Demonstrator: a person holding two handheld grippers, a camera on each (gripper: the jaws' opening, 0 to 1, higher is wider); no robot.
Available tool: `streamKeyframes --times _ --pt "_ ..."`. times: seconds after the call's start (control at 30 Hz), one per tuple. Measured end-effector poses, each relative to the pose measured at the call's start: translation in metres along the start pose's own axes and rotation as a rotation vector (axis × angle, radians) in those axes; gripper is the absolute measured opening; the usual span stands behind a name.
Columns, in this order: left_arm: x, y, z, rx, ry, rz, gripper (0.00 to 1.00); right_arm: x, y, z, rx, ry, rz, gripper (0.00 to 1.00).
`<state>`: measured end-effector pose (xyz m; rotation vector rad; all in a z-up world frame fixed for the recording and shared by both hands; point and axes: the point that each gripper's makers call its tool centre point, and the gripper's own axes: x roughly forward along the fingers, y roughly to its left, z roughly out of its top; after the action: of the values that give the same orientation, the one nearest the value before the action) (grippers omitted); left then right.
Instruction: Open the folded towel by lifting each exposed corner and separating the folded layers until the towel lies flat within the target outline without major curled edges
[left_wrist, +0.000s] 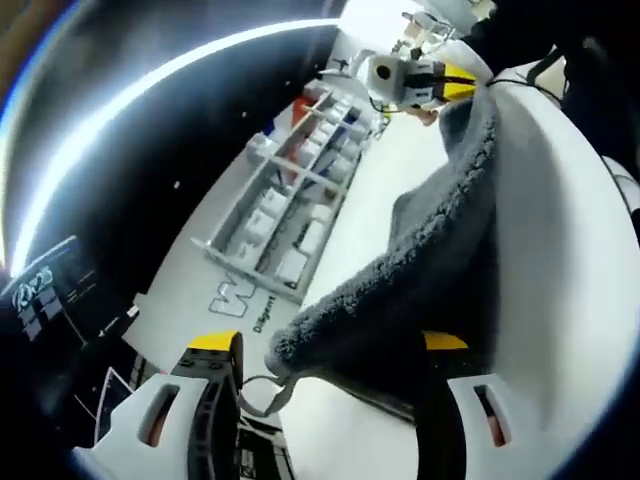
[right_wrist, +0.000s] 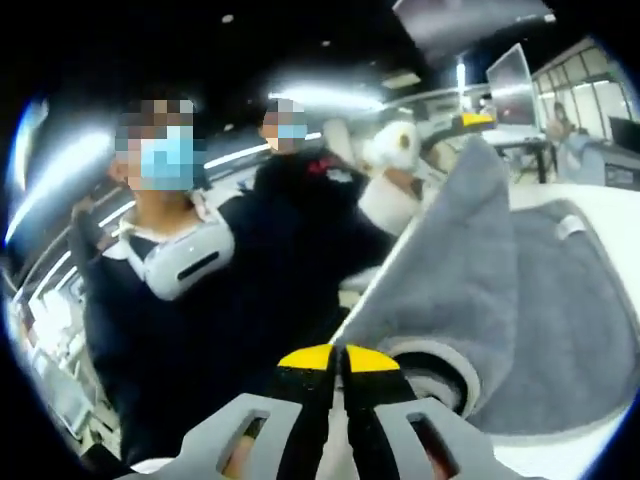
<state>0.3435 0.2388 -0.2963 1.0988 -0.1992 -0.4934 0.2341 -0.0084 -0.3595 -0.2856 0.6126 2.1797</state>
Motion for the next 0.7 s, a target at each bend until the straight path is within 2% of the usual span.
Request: streamKeyframes --times 0.1,0.2,0.3,0.4,0.53,0.63,0.67,0.7 --pt "-0.001 -0.007 0.002 0.016 -0.007 -0.034 0.67 0.001 0.002 0.000 0.011 -0.001 0.005 0.00" --pt "-0.003 -0.010 0.010 0.012 -0.046 -0.047 0.65 0.001 0.003 -0.003 0.013 0.009 0.006 0.00" --pt "-0.004 -0.014 0.016 0.004 -0.078 -0.071 0.57 -0.003 0.001 -0.002 0.014 0.002 0.001 0.00" --pt "-0.006 -0.021 0.018 0.033 -0.076 -0.096 0.49 -0.011 0.003 0.003 -0.006 -0.026 -0.010 0.00" --pt "-0.012 -0.023 0.020 0.009 -0.086 -0.119 0.36 -0.018 0.005 0.011 -0.039 -0.082 -0.044 0.00" --pt "-0.017 -0.026 0.021 -0.021 -0.090 -0.141 0.31 -0.036 -0.001 0.021 -0.083 -0.139 -0.081 0.00" --pt "-0.018 -0.027 0.021 -0.024 -0.088 -0.143 0.29 -0.038 -0.002 0.025 -0.098 -0.165 -0.094 0.00" --pt "-0.020 -0.027 0.022 -0.031 -0.089 -0.145 0.27 -0.038 0.000 0.024 -0.098 -0.163 -0.102 0.00"
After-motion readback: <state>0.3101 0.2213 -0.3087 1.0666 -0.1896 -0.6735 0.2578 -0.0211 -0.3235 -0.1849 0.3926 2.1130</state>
